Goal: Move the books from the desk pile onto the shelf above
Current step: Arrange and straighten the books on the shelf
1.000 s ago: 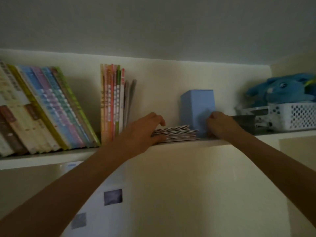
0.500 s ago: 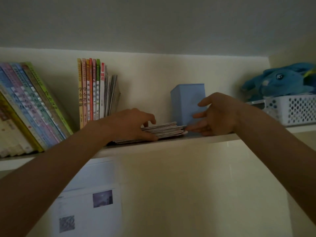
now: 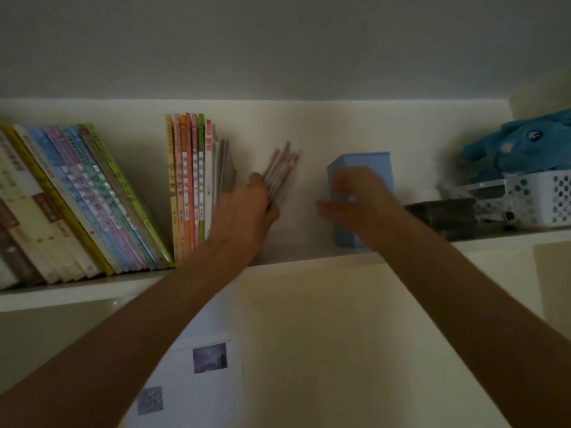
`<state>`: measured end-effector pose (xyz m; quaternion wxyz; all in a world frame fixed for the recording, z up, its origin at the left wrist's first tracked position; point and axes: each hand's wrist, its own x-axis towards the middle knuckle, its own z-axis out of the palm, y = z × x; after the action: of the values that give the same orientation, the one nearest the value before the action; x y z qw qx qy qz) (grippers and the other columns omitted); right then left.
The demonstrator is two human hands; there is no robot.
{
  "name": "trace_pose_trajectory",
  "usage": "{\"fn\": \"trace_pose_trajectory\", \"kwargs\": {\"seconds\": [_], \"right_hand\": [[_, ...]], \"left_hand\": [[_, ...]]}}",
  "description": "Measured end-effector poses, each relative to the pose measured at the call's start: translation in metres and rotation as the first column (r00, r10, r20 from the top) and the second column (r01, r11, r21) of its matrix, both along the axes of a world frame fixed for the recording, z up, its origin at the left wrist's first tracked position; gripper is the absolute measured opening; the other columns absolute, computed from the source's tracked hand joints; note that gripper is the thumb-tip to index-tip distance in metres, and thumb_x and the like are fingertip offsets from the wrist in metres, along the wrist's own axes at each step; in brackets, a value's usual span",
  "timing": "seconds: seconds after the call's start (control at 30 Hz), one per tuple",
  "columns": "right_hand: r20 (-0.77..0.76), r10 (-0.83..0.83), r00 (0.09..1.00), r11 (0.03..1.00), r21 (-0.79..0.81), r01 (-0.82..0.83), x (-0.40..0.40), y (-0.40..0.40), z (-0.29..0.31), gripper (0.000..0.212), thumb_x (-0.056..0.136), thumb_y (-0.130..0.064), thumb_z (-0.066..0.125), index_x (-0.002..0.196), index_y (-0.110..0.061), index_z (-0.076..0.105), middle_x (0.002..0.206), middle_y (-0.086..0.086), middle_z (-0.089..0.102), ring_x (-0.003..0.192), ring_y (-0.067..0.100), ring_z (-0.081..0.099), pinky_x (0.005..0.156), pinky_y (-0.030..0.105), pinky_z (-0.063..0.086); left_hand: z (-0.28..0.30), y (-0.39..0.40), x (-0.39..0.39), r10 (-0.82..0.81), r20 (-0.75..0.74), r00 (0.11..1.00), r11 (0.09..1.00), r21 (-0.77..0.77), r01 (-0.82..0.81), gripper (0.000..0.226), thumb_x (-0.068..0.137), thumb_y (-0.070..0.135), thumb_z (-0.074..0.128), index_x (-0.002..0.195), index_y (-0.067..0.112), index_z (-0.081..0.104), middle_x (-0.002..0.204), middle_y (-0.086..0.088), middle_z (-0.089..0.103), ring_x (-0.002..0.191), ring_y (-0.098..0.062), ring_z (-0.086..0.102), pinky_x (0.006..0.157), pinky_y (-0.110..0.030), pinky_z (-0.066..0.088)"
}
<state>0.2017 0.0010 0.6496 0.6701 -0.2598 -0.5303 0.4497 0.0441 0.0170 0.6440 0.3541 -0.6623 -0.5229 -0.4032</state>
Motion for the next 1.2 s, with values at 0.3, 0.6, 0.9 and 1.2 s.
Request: {"fn": "trace_pose_trajectory", "kwargs": {"seconds": [0.3, 0.6, 0.9, 1.2], "right_hand": [[0.593, 0.310, 0.743, 0.901, 0.065, -0.428, -0.076, 0.022, -0.010, 0.075, 0.084, -0.010, 0.064, 0.144, -0.036, 0.027, 0.108, 0.000, 0.066, 0.092, 0.015, 0.064, 0.072, 0.023, 0.051], [0.729, -0.248, 0.638, 0.851, 0.479, -0.217, -0.129, 0.035, -0.003, 0.098, 0.062, -0.063, 0.071, 0.141, -0.024, 0.027, 0.128, -0.013, 0.048, 0.112, 0.007, 0.052, 0.098, 0.029, 0.043], [0.675, -0.479, 0.561, 0.754, 0.643, -0.131, -0.145, 0.025, -0.004, 0.097, 0.066, -0.062, 0.065, 0.142, -0.024, 0.018, 0.126, -0.006, 0.053, 0.096, 0.010, 0.056, 0.083, 0.026, 0.045], [0.894, -0.093, 0.437, 0.749, 0.352, -0.561, -0.114, 0.040, 0.003, 0.117, 0.068, -0.014, 0.078, 0.145, -0.043, -0.005, 0.137, -0.039, 0.024, 0.120, -0.022, 0.034, 0.088, 0.000, 0.037]], "left_hand": [[-0.040, -0.042, -0.044, -0.345, 0.055, 0.937, 0.904, 0.287, 0.316, 0.045, 0.101, 0.024, 0.037, 0.144, 0.029, 0.025, 0.143, 0.030, 0.019, 0.130, 0.021, 0.014, 0.103, -0.006, 0.025], [-0.042, -0.058, -0.166, 0.277, 0.511, 0.814, 0.960, -0.114, -0.255, 0.134, 0.058, 0.077, 0.058, 0.145, 0.013, -0.021, 0.150, -0.023, -0.026, 0.140, -0.040, -0.018, 0.112, -0.057, 0.001], [-0.031, -0.079, -0.220, 0.439, 0.192, 0.878, 0.898, -0.096, -0.429, 0.137, 0.043, 0.090, 0.041, 0.149, 0.015, -0.001, 0.150, -0.027, 0.006, 0.138, -0.046, 0.010, 0.112, -0.054, 0.014], [-0.026, -0.087, -0.265, 0.276, 0.175, 0.945, 0.948, -0.211, -0.238, 0.131, 0.050, 0.080, 0.062, 0.141, 0.037, -0.022, 0.150, -0.004, -0.035, 0.139, -0.028, -0.027, 0.112, -0.054, -0.009]]}}
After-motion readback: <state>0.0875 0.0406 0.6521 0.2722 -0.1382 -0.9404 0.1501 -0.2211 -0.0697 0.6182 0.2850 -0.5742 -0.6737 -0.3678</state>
